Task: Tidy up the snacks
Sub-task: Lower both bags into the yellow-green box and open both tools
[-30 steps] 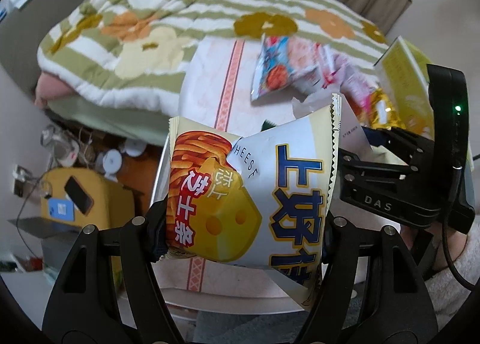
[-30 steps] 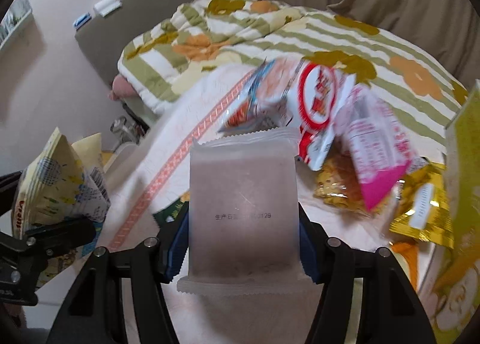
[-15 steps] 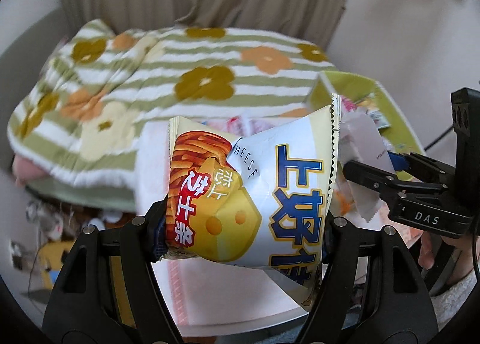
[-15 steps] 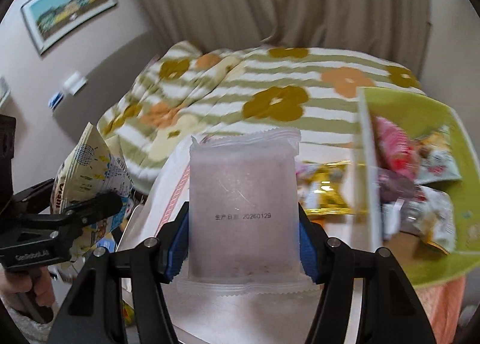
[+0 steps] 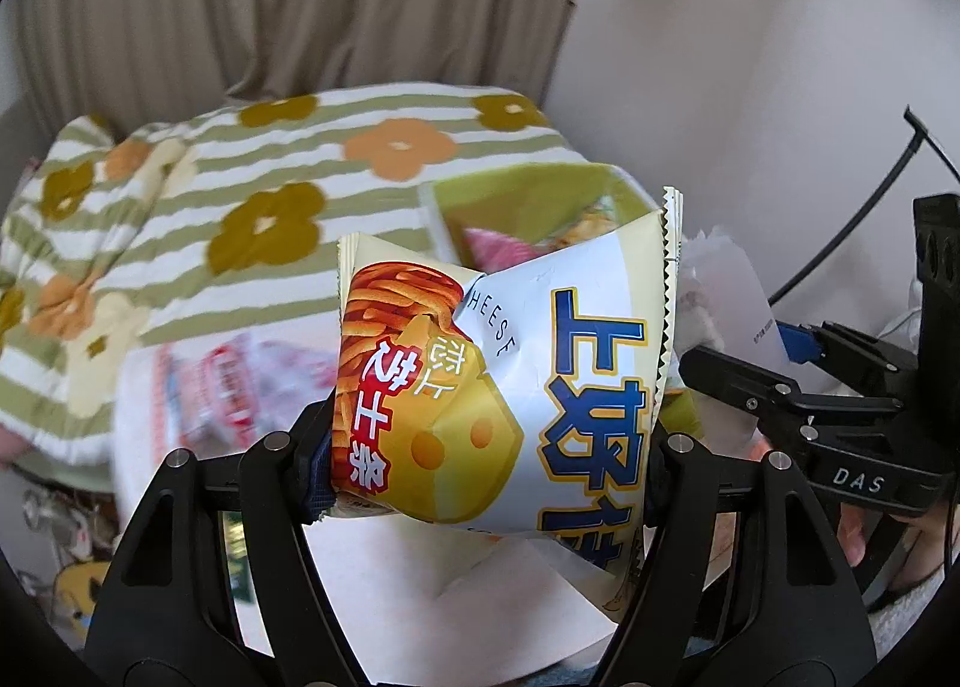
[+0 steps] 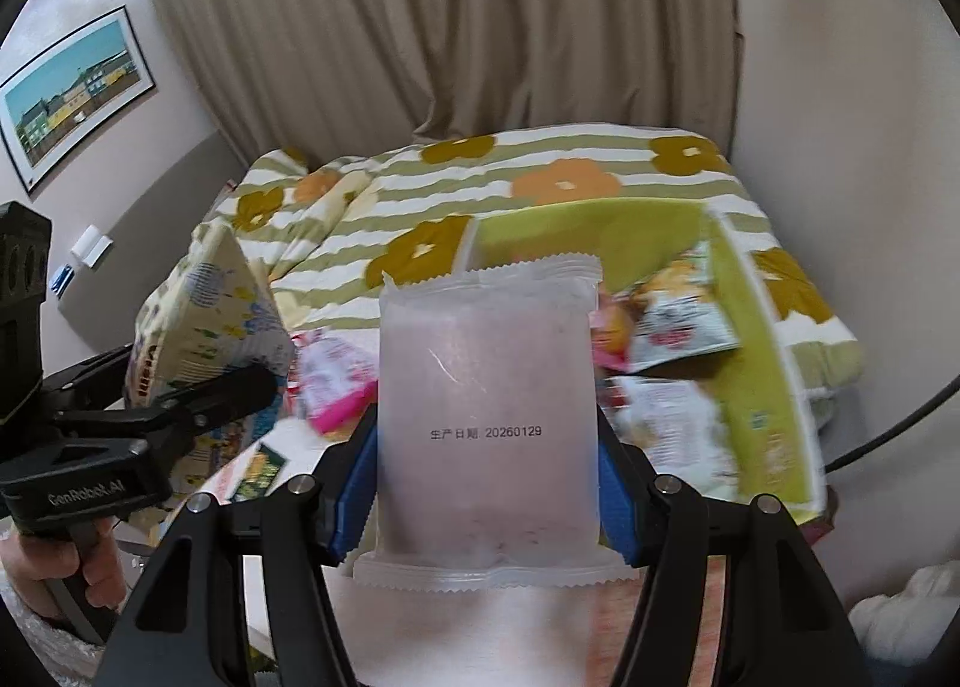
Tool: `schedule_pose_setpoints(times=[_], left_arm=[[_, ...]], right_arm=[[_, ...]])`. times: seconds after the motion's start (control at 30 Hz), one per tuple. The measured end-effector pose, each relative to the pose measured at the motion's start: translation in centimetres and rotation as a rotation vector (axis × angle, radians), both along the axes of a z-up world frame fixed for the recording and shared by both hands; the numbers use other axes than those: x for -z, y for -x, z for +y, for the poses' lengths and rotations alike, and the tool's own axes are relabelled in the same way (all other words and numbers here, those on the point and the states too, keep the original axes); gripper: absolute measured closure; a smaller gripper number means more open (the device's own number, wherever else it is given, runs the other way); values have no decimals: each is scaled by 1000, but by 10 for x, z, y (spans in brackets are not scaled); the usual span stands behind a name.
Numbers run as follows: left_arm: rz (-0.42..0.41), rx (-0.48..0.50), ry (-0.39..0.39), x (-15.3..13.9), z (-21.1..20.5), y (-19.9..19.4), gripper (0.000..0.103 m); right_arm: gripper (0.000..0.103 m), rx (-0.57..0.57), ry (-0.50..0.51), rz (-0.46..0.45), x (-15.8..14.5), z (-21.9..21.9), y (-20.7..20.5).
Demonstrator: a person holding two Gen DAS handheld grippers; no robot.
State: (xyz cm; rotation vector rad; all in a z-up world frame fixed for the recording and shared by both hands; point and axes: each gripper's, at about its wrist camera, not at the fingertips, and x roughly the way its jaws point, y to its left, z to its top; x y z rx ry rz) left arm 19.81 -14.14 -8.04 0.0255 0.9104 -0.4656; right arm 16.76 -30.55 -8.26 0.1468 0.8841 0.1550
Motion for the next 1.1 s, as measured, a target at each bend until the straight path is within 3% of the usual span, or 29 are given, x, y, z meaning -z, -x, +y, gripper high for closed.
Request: schedule_pose_setpoints(times=[0.17, 0.37, 0.43, 0.5, 0.6, 0.73, 1.1], left_arm=[[30, 42, -39, 22, -67, -14, 34], [102, 53, -94, 54, -110, -24, 32], [116, 61, -114, 60, -118, -28, 28], [127, 65, -140, 64, -125, -31, 15], [113, 76, -167, 62, -135, -32, 5], [100, 76, -190, 58, -129, -29, 4], [138, 8, -137, 57, -85, -30, 4]], right_arm=[[45, 32, -4, 4, 3, -50, -3], [45, 54, -40, 43, 17, -90, -11], [45, 62, -57, 60, 23, -96, -11], [45, 68, -68, 67, 27, -101, -11], [45, 90, -88, 72, 31, -108, -10], [45, 110, -108, 71, 31, -115, -7], [45, 98, -89, 123, 48, -110, -20]])
